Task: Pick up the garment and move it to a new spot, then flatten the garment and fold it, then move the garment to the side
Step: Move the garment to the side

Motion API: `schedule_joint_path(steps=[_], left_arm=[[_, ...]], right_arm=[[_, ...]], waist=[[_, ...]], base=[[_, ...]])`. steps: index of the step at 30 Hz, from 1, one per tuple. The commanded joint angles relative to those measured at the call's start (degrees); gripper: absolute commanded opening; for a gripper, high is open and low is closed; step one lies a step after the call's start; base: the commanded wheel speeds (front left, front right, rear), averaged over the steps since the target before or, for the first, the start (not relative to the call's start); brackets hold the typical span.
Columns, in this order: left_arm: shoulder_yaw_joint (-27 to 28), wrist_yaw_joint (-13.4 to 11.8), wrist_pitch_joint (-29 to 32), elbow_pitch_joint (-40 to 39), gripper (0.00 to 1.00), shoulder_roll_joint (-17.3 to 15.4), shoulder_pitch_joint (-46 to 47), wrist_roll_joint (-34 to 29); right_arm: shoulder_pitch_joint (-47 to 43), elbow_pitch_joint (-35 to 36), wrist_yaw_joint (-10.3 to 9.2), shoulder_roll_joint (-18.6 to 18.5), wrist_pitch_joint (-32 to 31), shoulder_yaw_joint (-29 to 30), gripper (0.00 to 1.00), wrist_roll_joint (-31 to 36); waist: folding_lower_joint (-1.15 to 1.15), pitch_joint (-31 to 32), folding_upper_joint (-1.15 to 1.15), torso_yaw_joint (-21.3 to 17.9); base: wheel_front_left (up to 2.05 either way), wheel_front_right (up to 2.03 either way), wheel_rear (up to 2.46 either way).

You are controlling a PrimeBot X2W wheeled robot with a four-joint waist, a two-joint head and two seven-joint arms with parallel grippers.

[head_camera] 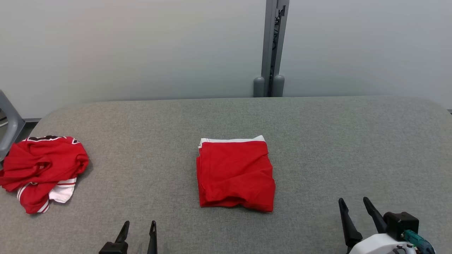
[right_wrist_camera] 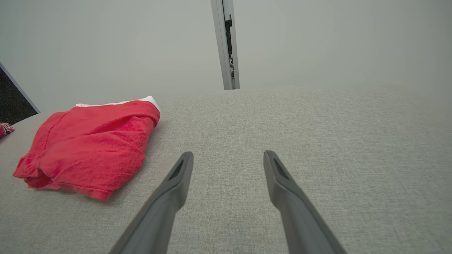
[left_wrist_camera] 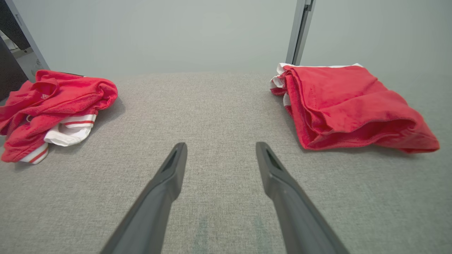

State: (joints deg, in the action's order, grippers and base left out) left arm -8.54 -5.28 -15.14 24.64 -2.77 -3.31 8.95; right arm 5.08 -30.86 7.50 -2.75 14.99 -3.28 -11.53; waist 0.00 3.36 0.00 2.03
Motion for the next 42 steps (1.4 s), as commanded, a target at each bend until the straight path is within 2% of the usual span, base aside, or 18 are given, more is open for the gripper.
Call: schedule_joint_path(steps=[1,6,14,22,31,32,33,34,42], left_arm=[[-0.1,0.0,0.0,-0.1,1.00,-0.2,-0.1,0.1],[-1.1,0.1,0.0,-0.2,1.00,-0.2,1.0,0.3],[-3.7,0.4,0.0,-0.1,1.00,-0.3,3.6,0.6],[-6.0,0.1,0.0,-0.4,1.00,-0.2,7.1,1.0],[-8.0,-0.5,0.0,-0.6,1.00,-0.2,8.9,1.9],[-8.1,-0.6,0.0,-0.6,1.00,-0.2,8.8,2.0],[-8.1,-0.7,0.0,-0.6,1.00,-0.2,8.8,2.2],[-8.1,-0.7,0.0,-0.6,1.00,-0.2,8.8,2.2],[-7.2,0.2,0.0,-0.2,1.00,-0.2,8.2,0.9]], right_arm=[[0.2,-0.3,-0.02,-0.3,0.3,-0.3,1.00,-0.5],[1.5,-0.9,-0.02,-0.3,0.3,-2.8,1.00,-2.1],[7.1,-5.6,-0.02,-0.3,0.3,-9.0,1.00,-8.9],[16.1,-9.6,-0.02,-0.4,0.3,-9.2,1.00,-8.8],[24.1,-21.1,-0.01,-0.4,0.3,-10.3,0.99,-11.9],[24.4,-21.9,-0.02,-0.4,0.3,-10.9,0.40,-12.1],[24.7,-22.0,-0.01,-0.3,0.3,-11.1,0.07,-12.7],[24.7,-22.0,-0.02,-0.4,0.3,-11.2,0.00,-12.9],[21.6,-19.6,-0.02,-0.4,0.3,-9.6,0.00,-13.3]], waist=[[0.00,-0.3,0.00,0.2],[0.00,-1.9,0.00,1.5],[0.00,-6.4,0.00,5.9],[0.00,-11.5,0.00,11.3],[0.00,-14.1,0.00,14.2],[0.00,-14.2,0.00,14.2],[0.00,-14.2,0.00,14.2],[0.00,-14.2,0.00,14.1],[0.00,-12.0,0.00,9.6]], base=[[0.00,0.00,0.00],[0.00,0.00,0.00],[0.00,0.00,0.00],[0.00,0.00,0.00],[0.00,0.00,0.00],[0.00,0.00,0.00],[0.00,0.00,0.00],[0.00,0.00,0.00],[0.00,0.00,0.00]])
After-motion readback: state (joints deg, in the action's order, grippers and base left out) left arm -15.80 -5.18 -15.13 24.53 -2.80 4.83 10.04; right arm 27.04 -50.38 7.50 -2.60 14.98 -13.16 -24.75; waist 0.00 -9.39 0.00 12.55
